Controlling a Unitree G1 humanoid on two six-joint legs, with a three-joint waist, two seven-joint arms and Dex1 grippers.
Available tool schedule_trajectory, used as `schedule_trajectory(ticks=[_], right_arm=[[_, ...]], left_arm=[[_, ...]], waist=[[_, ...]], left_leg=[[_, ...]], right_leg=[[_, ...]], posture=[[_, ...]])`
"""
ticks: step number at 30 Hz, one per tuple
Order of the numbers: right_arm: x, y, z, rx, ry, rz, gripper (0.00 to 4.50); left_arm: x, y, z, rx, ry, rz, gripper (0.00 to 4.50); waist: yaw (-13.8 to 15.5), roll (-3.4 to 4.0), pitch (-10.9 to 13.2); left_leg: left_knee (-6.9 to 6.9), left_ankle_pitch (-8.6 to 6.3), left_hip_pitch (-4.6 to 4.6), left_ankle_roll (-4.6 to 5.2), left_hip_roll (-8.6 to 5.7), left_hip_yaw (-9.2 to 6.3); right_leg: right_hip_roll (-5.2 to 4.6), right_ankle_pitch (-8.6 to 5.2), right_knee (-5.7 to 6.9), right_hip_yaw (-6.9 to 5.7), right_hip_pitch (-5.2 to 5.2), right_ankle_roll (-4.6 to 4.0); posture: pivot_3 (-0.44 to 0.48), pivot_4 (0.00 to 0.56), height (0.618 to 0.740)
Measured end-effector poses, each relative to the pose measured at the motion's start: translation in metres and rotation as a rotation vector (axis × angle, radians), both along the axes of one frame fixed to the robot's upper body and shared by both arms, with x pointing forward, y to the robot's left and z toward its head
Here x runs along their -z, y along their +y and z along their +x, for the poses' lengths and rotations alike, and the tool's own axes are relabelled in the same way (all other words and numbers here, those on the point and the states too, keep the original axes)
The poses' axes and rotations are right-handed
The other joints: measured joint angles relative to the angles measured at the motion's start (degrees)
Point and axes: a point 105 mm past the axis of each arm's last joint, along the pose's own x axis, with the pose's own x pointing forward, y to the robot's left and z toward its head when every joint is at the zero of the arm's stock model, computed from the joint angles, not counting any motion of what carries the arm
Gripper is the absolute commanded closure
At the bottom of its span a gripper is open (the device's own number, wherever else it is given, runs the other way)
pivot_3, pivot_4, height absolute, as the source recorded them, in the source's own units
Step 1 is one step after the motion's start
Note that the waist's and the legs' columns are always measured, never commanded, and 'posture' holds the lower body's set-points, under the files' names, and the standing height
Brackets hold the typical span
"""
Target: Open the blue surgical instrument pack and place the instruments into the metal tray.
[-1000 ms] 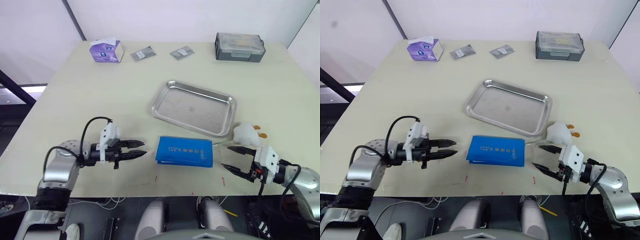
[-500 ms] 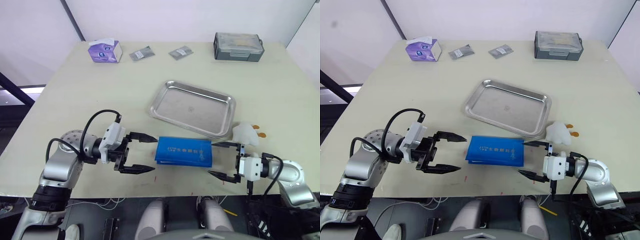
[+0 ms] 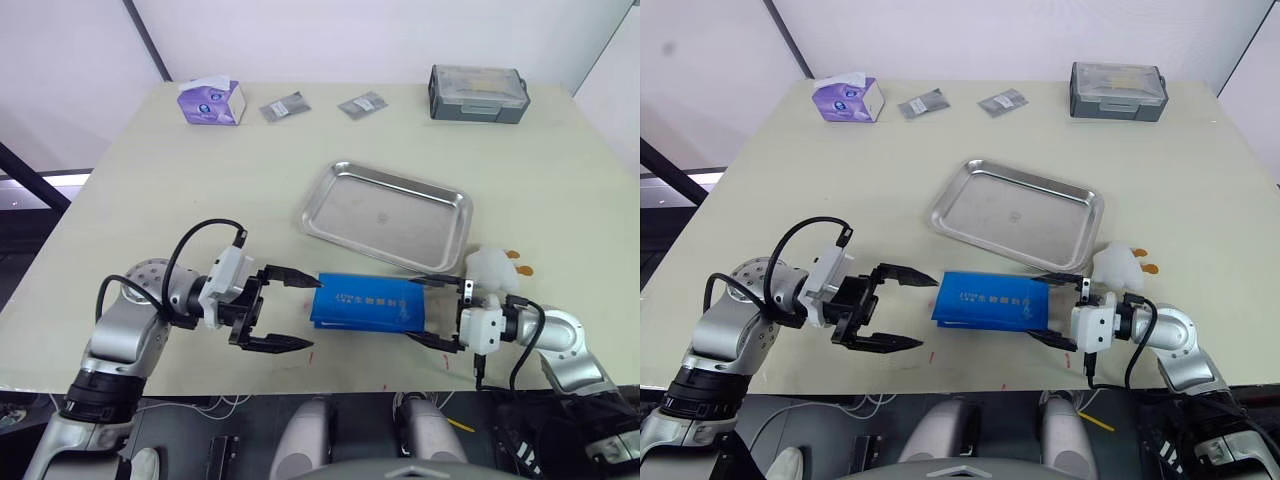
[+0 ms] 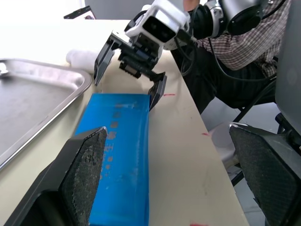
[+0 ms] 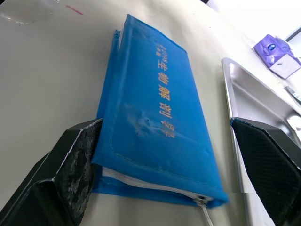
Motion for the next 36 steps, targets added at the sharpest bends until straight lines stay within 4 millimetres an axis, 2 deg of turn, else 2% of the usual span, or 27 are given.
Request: schedule_trajectory(ticks=[5, 6, 9, 10, 11, 15, 16, 17, 29, 30, 33, 35, 36], right_arm=[[0.003, 0.000, 0.000, -0.032, -0.025, -0.032, 0.00], [0.003, 0.001, 0.000, -0.042, -0.035, -0.037, 0.25], [0.004, 0.002, 0.000, -0.045, -0.035, -0.039, 1.23], [0.005, 0.002, 0.000, -0.045, -0.033, -0.039, 1.81], [0.007, 0.001, 0.000, -0.045, -0.027, -0.040, 1.93], [0.011, -0.002, 0.001, -0.031, -0.004, -0.049, 3.62], [0.012, -0.003, 0.001, -0.028, 0.000, -0.048, 4.21], [0.012, -0.003, 0.001, -0.028, 0.000, -0.048, 4.45], [0.009, -0.005, 0.000, -0.032, 0.022, -0.035, 4.45], [0.004, -0.009, -0.009, -0.040, 0.116, -0.005, 4.45], [0.003, -0.010, -0.011, -0.042, 0.154, 0.007, 4.45], [-0.002, -0.012, -0.017, -0.053, 0.243, 0.025, 4.45], [-0.010, -0.015, -0.023, -0.070, 0.342, 0.039, 4.45]], left_arm=[[-0.002, -0.001, -0.001, 0.008, 0.007, -0.013, 0.09], [-0.003, -0.002, 0.000, 0.011, 0.004, -0.015, 0.02], [-0.005, -0.002, 0.000, 0.013, -0.001, -0.017, 0.00], [-0.005, -0.002, 0.000, 0.013, -0.001, -0.017, 0.00], [-0.005, -0.002, 0.000, 0.013, 0.000, -0.017, 0.00], [-0.006, -0.002, 0.000, 0.014, -0.001, -0.020, 0.00], [-0.006, -0.003, 0.000, 0.015, 0.000, -0.023, 0.00], [-0.006, -0.003, 0.000, 0.015, 0.000, -0.023, 0.00], [-0.006, -0.004, 0.000, 0.015, 0.001, -0.029, 0.00], [-0.006, -0.004, 0.000, 0.017, 0.004, -0.033, 0.00], [-0.005, -0.004, 0.000, 0.018, 0.005, -0.033, 0.00], [-0.005, -0.004, -0.001, 0.019, 0.008, -0.032, 0.00], [-0.006, -0.005, -0.002, 0.026, 0.008, -0.030, 0.00]], waist=[[-0.02, 0.00, 0.00], [-0.01, 0.00, 0.00], [-0.03, 0.00, 0.00], [-0.03, 0.00, 0.00], [-0.03, 0.00, 0.00], [0.00, 0.00, 0.00], [-0.01, 0.00, 0.00], [-0.02, 0.00, 0.00], [0.05, 0.00, 0.00], [0.06, 0.00, 0.00], [0.05, 0.01, 0.01], [0.09, 0.07, 0.04], [0.12, 0.02, 0.05]], left_leg=[[0.00, -0.01, 0.00, 0.01, 0.00, 0.00], [0.00, -0.01, 0.00, 0.01, 0.00, -0.01], [0.00, 0.00, 0.01, 0.01, 0.00, 0.00], [0.00, 0.00, 0.01, 0.00, 0.00, -0.01], [0.00, 0.00, 0.01, 0.01, 0.00, -0.01], [0.00, 0.00, 0.01, 0.01, 0.00, 0.00], [0.00, 0.00, 0.01, 0.01, 0.00, 0.00], [0.00, -0.01, 0.01, 0.01, 0.00, 0.00], [0.00, -0.01, 0.01, 0.02, 0.01, 0.00], [0.00, -0.03, 0.00, 0.06, 0.02, -0.01], [0.00, -0.04, 0.00, 0.07, 0.03, -0.01], [0.00, -0.05, -0.01, 0.08, 0.04, -0.01], [0.00, -0.05, -0.01, 0.10, 0.04, -0.02]], right_leg=[[0.00, 0.00, 0.00, 0.00, 0.00, 0.00], [0.00, 0.00, 0.00, 0.00, 0.00, 0.00], [0.00, 0.00, 0.00, 0.00, 0.00, 0.00], [0.00, 0.00, 0.00, 0.00, 0.00, 0.00], [0.00, 0.00, 0.00, 0.00, 0.00, 0.00], [0.00, 0.00, 0.00, 0.00, 0.00, 0.00], [0.00, 0.00, 0.00, 0.00, 0.00, 0.00], [0.00, 0.00, 0.00, 0.00, 0.00, 0.00], [-0.01, 0.00, 0.00, 0.00, 0.00, 0.00], [-0.02, 0.00, 0.00, 0.01, 0.01, 0.00], [-0.01, 0.00, -0.01, 0.01, 0.01, 0.00], [-0.02, 0.00, -0.01, 0.01, 0.00, 0.00], [-0.01, 0.00, -0.03, -0.01, 0.01, 0.00]], posture=[[0.000, 0.150, 0.734], [0.000, 0.150, 0.734], [0.000, 0.150, 0.734], [0.000, 0.150, 0.734], [0.000, 0.150, 0.734], [0.000, 0.150, 0.734], [0.000, 0.150, 0.734], [0.000, 0.150, 0.734], [0.000, 0.150, 0.734], [0.000, 0.150, 0.734], [0.000, 0.150, 0.734], [0.000, 0.150, 0.734], [0.000, 0.150, 0.734]])
